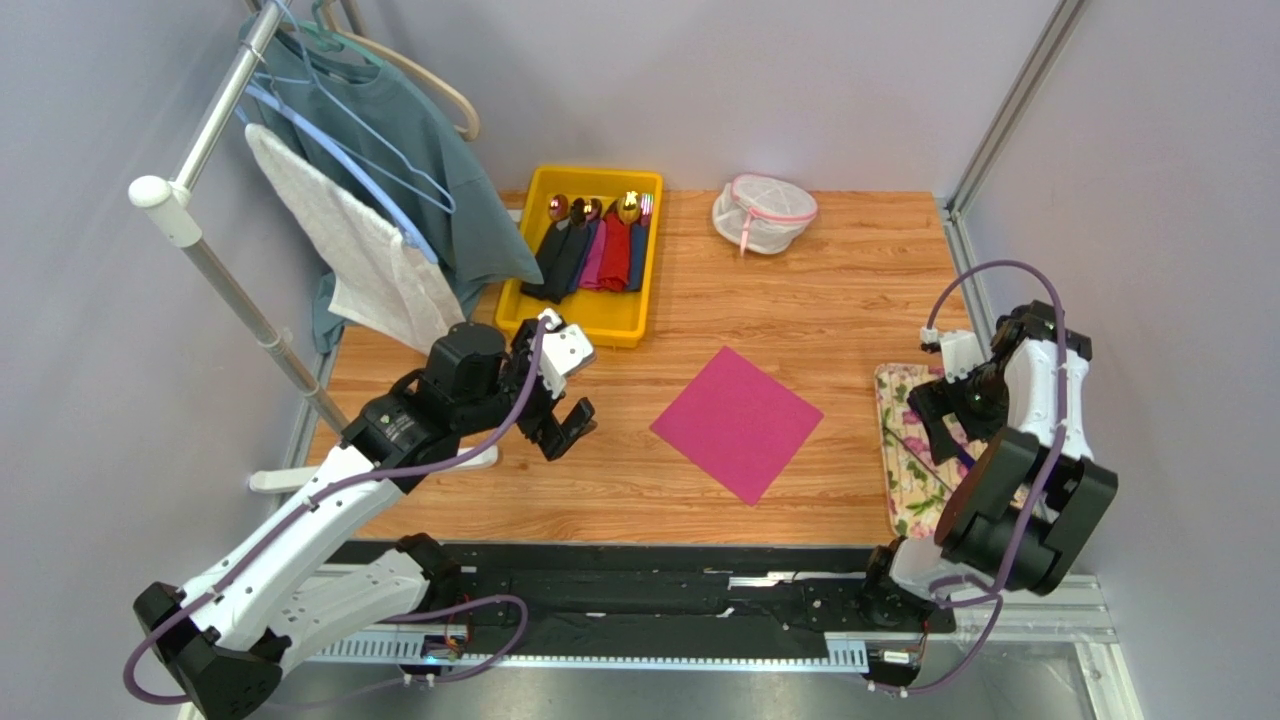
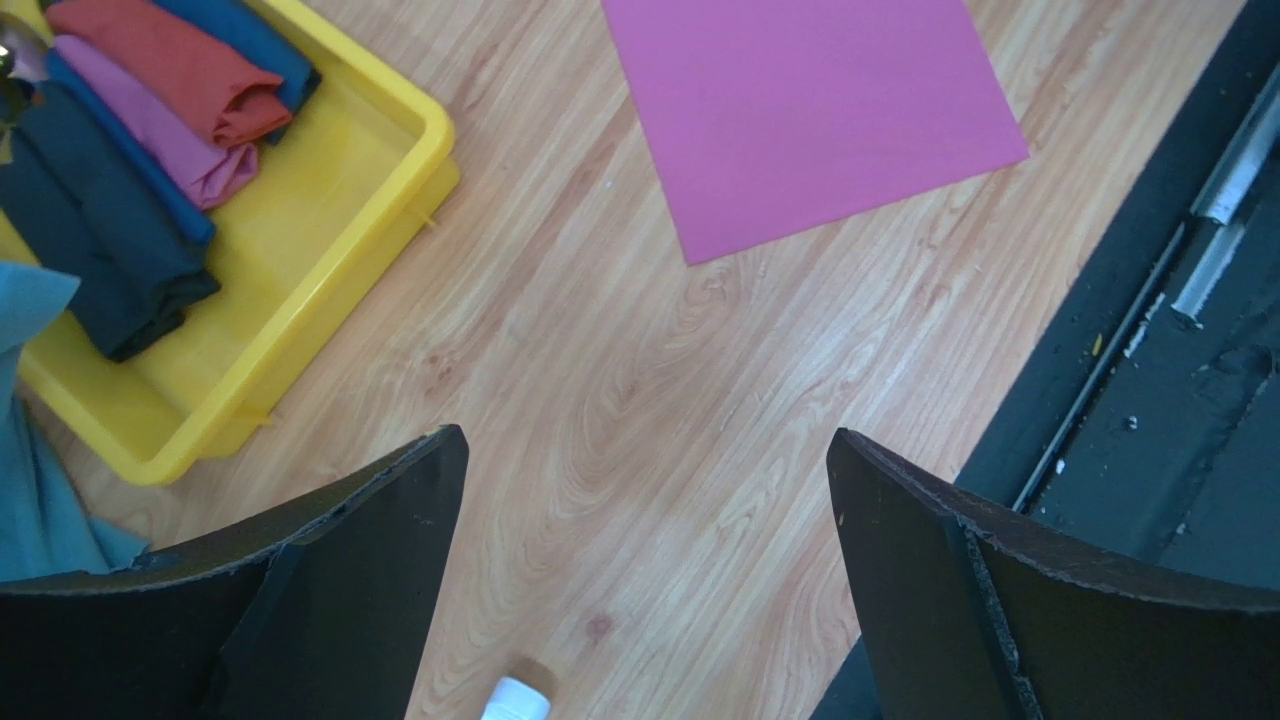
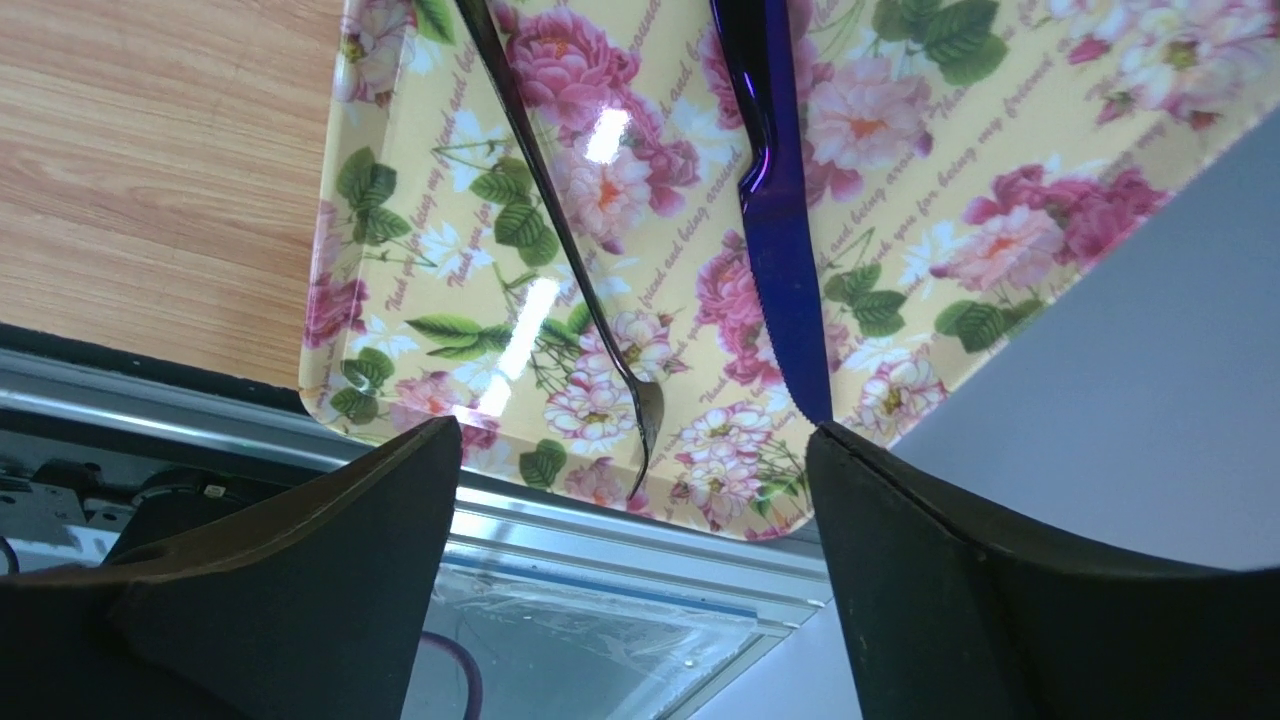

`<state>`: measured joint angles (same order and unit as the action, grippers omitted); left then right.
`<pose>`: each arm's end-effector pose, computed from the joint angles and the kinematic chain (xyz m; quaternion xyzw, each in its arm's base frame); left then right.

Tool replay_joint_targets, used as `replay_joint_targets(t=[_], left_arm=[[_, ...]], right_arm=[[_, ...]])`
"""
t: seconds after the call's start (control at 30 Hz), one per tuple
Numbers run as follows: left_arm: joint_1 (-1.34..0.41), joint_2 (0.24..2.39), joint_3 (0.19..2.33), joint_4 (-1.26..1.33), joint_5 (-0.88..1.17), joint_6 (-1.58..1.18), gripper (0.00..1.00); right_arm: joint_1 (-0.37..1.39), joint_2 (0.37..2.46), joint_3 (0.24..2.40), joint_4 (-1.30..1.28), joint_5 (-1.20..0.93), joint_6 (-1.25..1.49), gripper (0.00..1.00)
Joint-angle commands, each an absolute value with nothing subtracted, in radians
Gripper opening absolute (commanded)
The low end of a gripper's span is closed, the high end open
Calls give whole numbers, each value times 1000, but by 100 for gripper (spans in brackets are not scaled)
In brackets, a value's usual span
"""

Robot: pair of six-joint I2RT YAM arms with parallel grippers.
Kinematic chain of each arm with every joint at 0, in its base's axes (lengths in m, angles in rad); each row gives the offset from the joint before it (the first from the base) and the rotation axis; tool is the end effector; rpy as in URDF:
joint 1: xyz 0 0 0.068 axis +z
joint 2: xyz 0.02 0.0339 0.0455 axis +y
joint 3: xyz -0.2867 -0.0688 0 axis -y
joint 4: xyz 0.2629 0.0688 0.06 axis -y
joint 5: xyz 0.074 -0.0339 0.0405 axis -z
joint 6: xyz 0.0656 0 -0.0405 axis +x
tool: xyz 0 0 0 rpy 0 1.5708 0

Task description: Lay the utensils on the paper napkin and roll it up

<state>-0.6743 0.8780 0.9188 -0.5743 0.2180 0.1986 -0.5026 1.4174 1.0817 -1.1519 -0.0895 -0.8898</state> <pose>0.1599 -0.1459 0.3346 0.4138 0.7596 -0.2079 0.4566 0.2270 -0.1181 0.2280 -0.1939 0.9791 0.0077 0.0605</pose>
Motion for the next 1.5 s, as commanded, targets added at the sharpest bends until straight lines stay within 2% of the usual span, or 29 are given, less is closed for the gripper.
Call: replay_joint_targets(t=[0.0,0.1,0.43,0.53,0.67,0.8,1.03,1.2,1.4,1.43,1.47], left_arm=[[-676,893,925,-558,317,248,99],[-676,891,923,-560,331,255,99],[-676,887,899,-554,348,261,99],[-677,888,896,-551,350,261,99],[-676,894,896,-548,350,267,99],[-676,894,891,-546,351,264,99],[-677,890,888,-545,336,265,99],[-676,888,881,-534,316,268,99],[-676,900,884,-520,321,255,99],[-678,902,885,-515,321,253,99],[-677,903,885,-512,321,252,99]], right_arm=[[-534,1531,1173,-1163,-155,-971,86],[-549,1594,1203,-1164,-176,-991,82],[-604,1729,1224,-1101,-156,-1042,77],[-614,1749,1204,-1069,-144,-1054,75],[-618,1752,1157,-994,-126,-1061,66],[-618,1772,1118,-936,-101,-1072,65],[-620,1773,1051,-851,-84,-1074,56],[-618,1746,1003,-813,-95,-1080,42],[-618,1717,991,-840,-103,-1083,11],[-618,1713,991,-844,-104,-1083,0],[-620,1701,996,-851,-107,-1081,0]])
